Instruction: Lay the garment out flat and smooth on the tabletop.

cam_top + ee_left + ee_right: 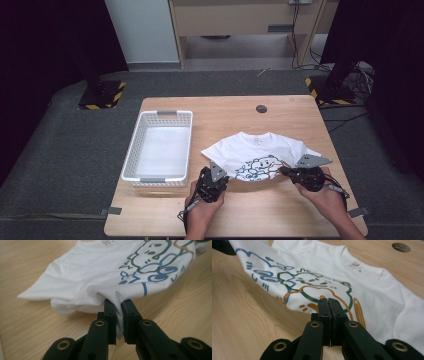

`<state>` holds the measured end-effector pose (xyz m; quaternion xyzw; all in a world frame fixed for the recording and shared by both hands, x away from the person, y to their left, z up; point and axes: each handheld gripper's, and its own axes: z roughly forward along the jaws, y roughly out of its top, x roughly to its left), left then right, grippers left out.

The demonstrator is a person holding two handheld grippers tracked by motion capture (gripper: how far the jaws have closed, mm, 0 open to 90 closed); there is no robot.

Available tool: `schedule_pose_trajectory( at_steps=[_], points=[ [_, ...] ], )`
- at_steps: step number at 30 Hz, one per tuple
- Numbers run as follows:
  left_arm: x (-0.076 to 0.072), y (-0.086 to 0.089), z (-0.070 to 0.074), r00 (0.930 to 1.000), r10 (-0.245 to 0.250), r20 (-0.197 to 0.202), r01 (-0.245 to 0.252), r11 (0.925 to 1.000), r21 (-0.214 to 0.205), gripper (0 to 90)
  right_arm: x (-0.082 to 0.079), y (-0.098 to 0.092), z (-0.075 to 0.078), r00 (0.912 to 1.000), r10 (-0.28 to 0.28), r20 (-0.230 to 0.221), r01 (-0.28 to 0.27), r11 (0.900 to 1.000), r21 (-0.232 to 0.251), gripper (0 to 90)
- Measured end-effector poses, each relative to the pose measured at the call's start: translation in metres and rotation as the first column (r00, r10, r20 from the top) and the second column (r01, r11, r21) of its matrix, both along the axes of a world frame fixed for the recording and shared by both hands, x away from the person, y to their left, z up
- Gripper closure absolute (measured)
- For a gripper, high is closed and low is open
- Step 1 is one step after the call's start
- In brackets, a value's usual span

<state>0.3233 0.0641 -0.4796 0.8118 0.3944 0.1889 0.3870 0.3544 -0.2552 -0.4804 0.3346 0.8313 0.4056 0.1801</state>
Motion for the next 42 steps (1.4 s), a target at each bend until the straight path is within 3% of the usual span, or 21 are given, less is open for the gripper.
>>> schedule_pose_trajectory(
  at_steps=[7, 8, 10, 14, 20, 23, 36, 39, 42],
  points=[
    [-0.002, -0.003, 0.024, 0.9993, -0.021, 0.03, 0.021, 0.9997, 0.013, 84.7, 0.001, -0.01, 0.027, 0.9999, 0.01, -0.001, -0.01, 0.9999, -0.005, 89.3],
    [0.001, -0.003, 0.029, 0.999, -0.017, 0.04, 0.016, 0.9995, 0.028, 84.7, 0.006, -0.012, 0.032, 0.9995, 0.014, -0.028, -0.014, 0.9999, -0.002, 89.3],
    [0.015, -0.004, 0.032, 0.9998, -0.011, 0.016, 0.01, 0.9989, 0.046, 84.6, 0.013, -0.012, 0.03, 0.9986, 0.004, -0.052, -0.004, 1.0, -0.007, 89.2],
    [0.045, -0.012, 0.016, 0.999, 0.003, -0.044, 0.001, 0.9944, 0.105, 84.9, 0.037, -0.005, 0.009, 0.9905, -0.029, -0.135, 0.026, 0.9994, -0.022, 89.2],
    [0.077, -0.018, -0.023, 0.9884, 0.046, -0.145, -0.026, 0.9907, 0.134, 84.9, 0.067, 0.002, -0.021, 0.9723, -0.085, -0.217, 0.08, 0.9962, -0.034, 89.2],
    [0.081, -0.019, -0.036, 0.9865, 0.044, -0.158, -0.02, 0.988, 0.153, 84.8, 0.074, 0.005, -0.029, 0.9703, -0.096, -0.222, 0.089, 0.995, -0.045, 89.1],
    [0.103, -0.019, -0.04, 0.9884, 0.096, -0.118, -0.08, 0.9875, 0.136, 82.9, 0.092, 0.016, -0.036, 0.9714, -0.157, -0.179, 0.148, 0.987, -0.064, 88.4],
    [0.104, -0.019, -0.039, 0.986, 0.125, -0.111, -0.107, 0.9829, 0.15, 73.7, 0.094, 0.017, -0.036, 0.9714, -0.161, -0.174, 0.152, 0.9862, -0.067, 83.0],
    [0.1, -0.019, -0.034, 0.9862, 0.131, -0.101, -0.116, 0.9834, 0.139, 56.4, 0.089, 0.018, -0.03, 0.9786, -0.156, -0.134, 0.151, 0.9874, -0.046, 70.6]
  ],
)
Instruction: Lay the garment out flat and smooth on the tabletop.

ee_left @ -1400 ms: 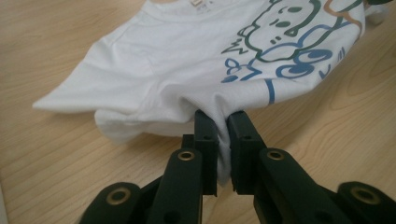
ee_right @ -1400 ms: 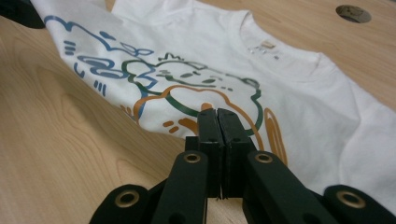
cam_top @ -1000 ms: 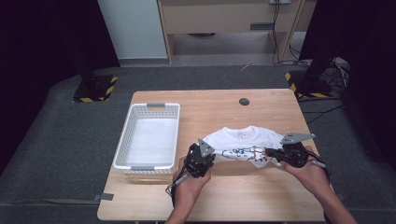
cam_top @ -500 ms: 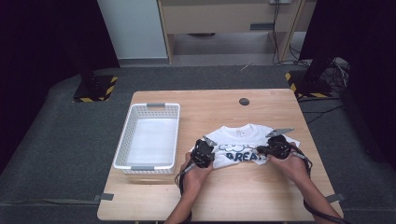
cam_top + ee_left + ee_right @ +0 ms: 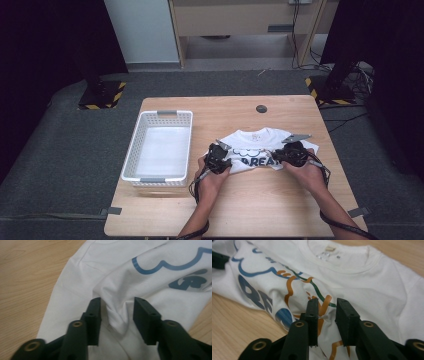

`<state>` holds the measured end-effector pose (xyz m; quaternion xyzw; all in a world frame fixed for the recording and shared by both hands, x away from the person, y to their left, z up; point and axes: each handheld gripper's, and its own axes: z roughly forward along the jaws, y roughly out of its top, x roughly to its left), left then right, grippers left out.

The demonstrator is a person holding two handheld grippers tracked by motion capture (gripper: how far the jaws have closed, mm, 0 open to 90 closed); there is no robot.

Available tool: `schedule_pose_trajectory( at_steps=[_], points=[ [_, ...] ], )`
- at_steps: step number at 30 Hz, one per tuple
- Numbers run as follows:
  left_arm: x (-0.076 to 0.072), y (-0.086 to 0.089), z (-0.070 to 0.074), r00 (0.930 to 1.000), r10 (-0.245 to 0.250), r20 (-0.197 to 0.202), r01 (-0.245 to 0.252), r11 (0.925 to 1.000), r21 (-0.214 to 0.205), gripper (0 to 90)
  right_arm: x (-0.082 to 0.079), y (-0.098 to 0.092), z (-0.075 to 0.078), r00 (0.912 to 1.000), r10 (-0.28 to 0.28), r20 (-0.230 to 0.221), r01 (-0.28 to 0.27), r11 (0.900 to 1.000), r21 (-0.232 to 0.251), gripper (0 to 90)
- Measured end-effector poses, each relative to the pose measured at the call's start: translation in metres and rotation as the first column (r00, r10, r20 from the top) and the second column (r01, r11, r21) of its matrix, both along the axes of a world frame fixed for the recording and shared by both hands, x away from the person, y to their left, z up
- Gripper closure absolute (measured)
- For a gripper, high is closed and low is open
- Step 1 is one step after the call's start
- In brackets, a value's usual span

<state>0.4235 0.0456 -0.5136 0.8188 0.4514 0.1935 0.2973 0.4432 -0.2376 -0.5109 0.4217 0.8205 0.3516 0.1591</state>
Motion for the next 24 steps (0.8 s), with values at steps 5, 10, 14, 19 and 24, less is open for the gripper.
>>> schedule_pose_trajectory(
  at_steps=[5, 10, 14, 19, 24],
  points=[
    [-0.018, 0.002, 0.016, 0.9977, 0.013, 0.066, -0.01, 0.9992, -0.038, 38.8, -0.018, -0.008, 0.015, 0.9982, -0.015, 0.058, 0.012, 0.9991, 0.04, 55.7],
    [-0.039, 0.006, 0.029, 0.9902, -0.012, 0.139, 0.022, 0.9972, -0.072, 23.7, -0.044, -0.021, 0.027, 0.9927, -0.03, 0.117, 0.021, 0.9968, 0.077, 44.6],
    [-0.054, 0.009, 0.024, 0.9884, -0.043, 0.146, 0.06, 0.9915, -0.115, 20.2, -0.063, -0.025, 0.022, 0.9913, -0.033, 0.127, 0.019, 0.9941, 0.106, 36.9],
    [-0.062, 0.01, 0.012, 0.9889, -0.072, 0.13, 0.082, 0.9937, -0.077, 27.6, -0.078, -0.022, 0.008, 0.9938, -0.014, 0.11, 0.002, 0.9944, 0.106, 46.2],
    [-0.065, 0.011, 0.0, 0.991, -0.093, 0.097, 0.098, 0.9943, -0.043, 45.4, -0.084, -0.016, -0.005, 0.9957, 0.002, 0.092, -0.008, 0.9983, 0.058, 76.1]
  ],
)
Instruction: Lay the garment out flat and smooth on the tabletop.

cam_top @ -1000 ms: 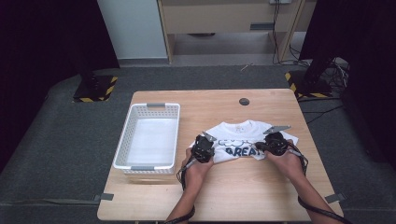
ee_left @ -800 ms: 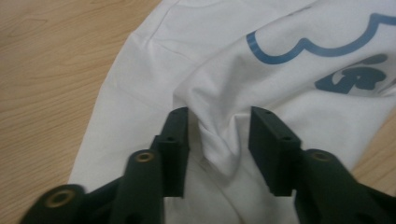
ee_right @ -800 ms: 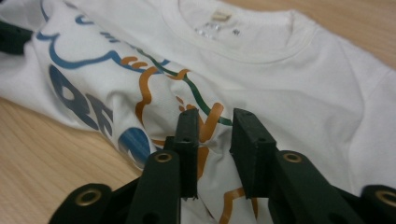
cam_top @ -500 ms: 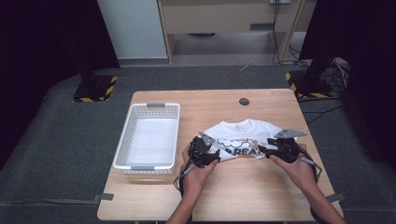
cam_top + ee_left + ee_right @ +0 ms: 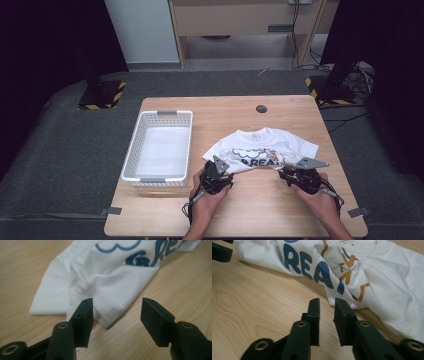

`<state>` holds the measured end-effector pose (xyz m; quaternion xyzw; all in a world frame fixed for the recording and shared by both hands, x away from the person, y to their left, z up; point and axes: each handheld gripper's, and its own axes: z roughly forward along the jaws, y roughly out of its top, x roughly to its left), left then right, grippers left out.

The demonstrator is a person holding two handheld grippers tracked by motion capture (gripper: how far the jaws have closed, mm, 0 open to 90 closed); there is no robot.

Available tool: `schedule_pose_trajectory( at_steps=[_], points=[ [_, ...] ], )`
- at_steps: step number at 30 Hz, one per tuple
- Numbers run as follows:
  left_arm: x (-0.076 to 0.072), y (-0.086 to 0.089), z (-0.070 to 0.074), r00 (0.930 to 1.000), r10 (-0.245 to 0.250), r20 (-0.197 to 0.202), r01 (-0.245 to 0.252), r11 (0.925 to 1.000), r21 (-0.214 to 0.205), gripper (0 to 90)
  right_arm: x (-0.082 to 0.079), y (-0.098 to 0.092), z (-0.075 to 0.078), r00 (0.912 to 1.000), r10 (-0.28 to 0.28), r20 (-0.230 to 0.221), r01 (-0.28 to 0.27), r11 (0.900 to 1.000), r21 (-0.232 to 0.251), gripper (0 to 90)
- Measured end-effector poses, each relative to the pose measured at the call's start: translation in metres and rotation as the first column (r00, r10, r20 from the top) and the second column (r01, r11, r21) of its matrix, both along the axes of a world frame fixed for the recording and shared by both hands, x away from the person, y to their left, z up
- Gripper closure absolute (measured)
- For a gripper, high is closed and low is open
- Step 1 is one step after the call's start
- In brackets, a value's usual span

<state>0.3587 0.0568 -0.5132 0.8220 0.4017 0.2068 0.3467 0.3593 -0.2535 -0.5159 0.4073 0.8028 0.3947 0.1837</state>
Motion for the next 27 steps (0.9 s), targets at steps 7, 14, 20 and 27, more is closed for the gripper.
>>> schedule_pose_trajectory(
  at_steps=[7, 14, 20, 27],
  points=[
    [0.01, -0.002, -0.013, 0.9994, 0.016, -0.031, -0.016, 0.9999, 0.001, 46.1, 0.013, 0.012, -0.009, 0.9999, -0.014, 0.003, 0.015, 0.9984, -0.054, 72.0],
    [0.022, -0.009, -0.016, 0.9996, -0.002, -0.027, 0.002, 1.0, 0.006, 42.9, 0.032, 0.022, -0.016, 0.9996, -0.029, -0.002, 0.029, 0.996, -0.085, 63.4],
    [0.027, -0.012, -0.016, 0.9999, 0.0, -0.012, 0.0, 1.0, 0.003, 44.4, 0.037, 0.025, -0.019, 0.9992, -0.024, 0.031, 0.028, 0.9919, -0.124, 71.5],
    [0.017, -0.007, -0.005, 0.9999, 0.002, 0.015, -0.002, 1.0, 0.005, 45.0, 0.038, 0.023, -0.022, 0.9981, -0.004, 0.062, 0.013, 0.9906, -0.137, 82.8]
  ],
)
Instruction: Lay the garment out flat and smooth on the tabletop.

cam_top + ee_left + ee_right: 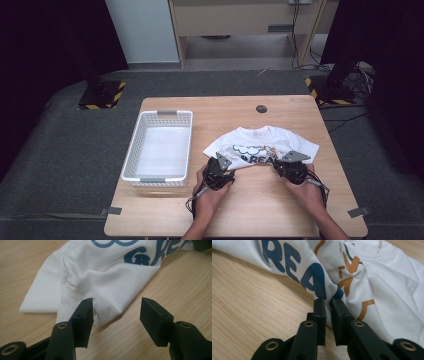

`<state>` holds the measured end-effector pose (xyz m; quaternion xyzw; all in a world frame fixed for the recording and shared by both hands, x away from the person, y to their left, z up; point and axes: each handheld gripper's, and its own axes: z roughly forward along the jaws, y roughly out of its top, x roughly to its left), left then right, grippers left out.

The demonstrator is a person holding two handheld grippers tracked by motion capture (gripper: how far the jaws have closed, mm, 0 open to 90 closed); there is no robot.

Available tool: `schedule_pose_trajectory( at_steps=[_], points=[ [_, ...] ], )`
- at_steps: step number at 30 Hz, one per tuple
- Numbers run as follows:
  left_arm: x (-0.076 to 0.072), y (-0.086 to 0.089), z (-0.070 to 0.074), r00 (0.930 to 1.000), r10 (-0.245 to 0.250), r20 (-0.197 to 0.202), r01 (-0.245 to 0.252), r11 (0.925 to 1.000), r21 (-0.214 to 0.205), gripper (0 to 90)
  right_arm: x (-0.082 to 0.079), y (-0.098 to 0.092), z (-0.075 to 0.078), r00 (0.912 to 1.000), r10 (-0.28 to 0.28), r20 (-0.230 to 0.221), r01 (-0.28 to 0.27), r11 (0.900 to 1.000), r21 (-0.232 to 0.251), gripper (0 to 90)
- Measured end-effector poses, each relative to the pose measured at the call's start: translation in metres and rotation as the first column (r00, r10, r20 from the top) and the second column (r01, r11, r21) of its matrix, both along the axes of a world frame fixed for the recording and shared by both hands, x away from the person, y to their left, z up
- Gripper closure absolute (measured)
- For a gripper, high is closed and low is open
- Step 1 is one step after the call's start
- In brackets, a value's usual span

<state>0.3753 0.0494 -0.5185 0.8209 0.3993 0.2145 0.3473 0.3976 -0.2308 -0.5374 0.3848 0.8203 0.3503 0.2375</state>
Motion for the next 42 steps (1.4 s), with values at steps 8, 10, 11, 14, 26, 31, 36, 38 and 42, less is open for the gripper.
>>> schedule_pose_trajectory(
  at_steps=[8, 10, 11, 14, 26, 31, 36, 38, 42],
  points=[
    [0.018, -0.015, -0.004, 0.9996, -0.026, -0.008, 0.026, 0.9991, 0.032, 42.7, 0.0, 0.0, 0.0, 1.0, 0.004, 0.0, -0.004, 1.0, -0.009, 87.0],
    [0.025, -0.019, -0.007, 0.9991, -0.032, -0.028, 0.033, 0.9983, 0.047, 46.1, 0.0, 0.0, 0.001, 1.0, 0.0, -0.004, 0.0, 1.0, -0.002, 87.4],
    [0.027, -0.02, -0.008, 0.9993, -0.027, -0.026, 0.028, 0.9982, 0.052, 47.8, 0.001, -0.001, 0.001, 1.0, 0.0, -0.006, 0.0, 1.0, 0.0, 87.5],
    [0.032, -0.022, -0.008, 0.9993, -0.028, -0.023, 0.03, 0.9952, 0.093, 56.6, 0.001, -0.003, 0.001, 0.9998, -0.004, -0.019, 0.004, 0.9999, 0.014, 87.8],
    [0.034, -0.019, 0.002, 0.9995, -0.011, -0.031, 0.014, 0.9961, 0.087, 85.9, -0.014, -0.041, 0.025, 0.9995, -0.019, -0.023, 0.02, 0.9981, 0.058, 88.1],
    [0.028, -0.013, 0.014, 0.9999, -0.006, -0.01, 0.007, 0.9974, 0.071, 86.1, -0.033, -0.068, 0.034, 0.9995, -0.021, -0.023, 0.022, 0.9978, 0.063, 88.1],
    [0.024, -0.01, 0.018, 1.0, 0.0, -0.005, 0.0, 0.9977, 0.068, 86.4, -0.048, -0.087, 0.036, 0.9991, -0.031, -0.031, 0.033, 0.9971, 0.069, 88.1],
    [0.022, -0.009, 0.019, 1.0, 0.001, -0.002, -0.001, 0.9973, 0.074, 86.5, -0.054, -0.097, 0.033, 0.9984, -0.04, -0.039, 0.042, 0.9974, 0.059, 88.1],
    [0.017, -0.003, 0.018, 1.0, 0.003, -0.003, -0.002, 0.998, 0.063, 86.6, -0.057, -0.109, 0.027, 0.9967, -0.059, -0.057, 0.062, 0.9963, 0.06, 88.1]
  ],
)
